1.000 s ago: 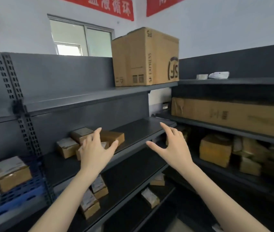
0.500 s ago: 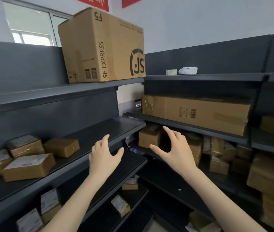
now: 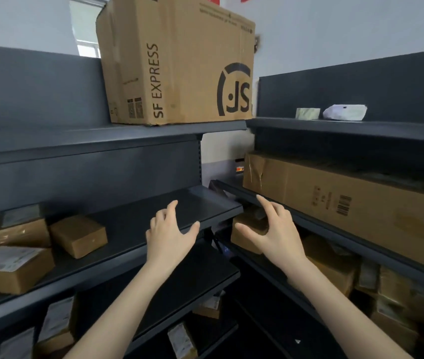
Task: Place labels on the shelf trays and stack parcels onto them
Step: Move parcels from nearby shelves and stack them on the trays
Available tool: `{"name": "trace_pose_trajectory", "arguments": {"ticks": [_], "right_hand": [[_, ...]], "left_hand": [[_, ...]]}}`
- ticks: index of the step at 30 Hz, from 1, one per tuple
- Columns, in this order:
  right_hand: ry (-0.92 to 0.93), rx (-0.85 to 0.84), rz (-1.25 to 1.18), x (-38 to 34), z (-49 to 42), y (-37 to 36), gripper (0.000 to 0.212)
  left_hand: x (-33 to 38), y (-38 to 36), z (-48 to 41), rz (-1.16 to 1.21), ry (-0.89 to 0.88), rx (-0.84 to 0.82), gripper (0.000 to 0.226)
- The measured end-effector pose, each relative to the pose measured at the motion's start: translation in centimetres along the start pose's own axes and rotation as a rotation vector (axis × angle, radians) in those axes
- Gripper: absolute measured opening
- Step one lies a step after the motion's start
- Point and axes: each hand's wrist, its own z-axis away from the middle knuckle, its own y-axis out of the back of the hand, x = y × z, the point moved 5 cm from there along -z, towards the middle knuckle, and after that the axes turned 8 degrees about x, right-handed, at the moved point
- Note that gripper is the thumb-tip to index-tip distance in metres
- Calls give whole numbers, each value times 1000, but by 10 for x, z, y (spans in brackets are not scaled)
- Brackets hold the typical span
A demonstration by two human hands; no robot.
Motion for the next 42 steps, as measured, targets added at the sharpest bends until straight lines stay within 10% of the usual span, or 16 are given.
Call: {"name": "trace_pose_trajectory", "arguments": {"ticks": [24,42], "right_hand": [[281,-350,-238,138,-28,-128,81],[155,-366,-289,327,146,-397,71]], "left_hand": [[-2,-134,97,-177,518,111,73],[-243,-340,220,-187,520,108,67]]}}
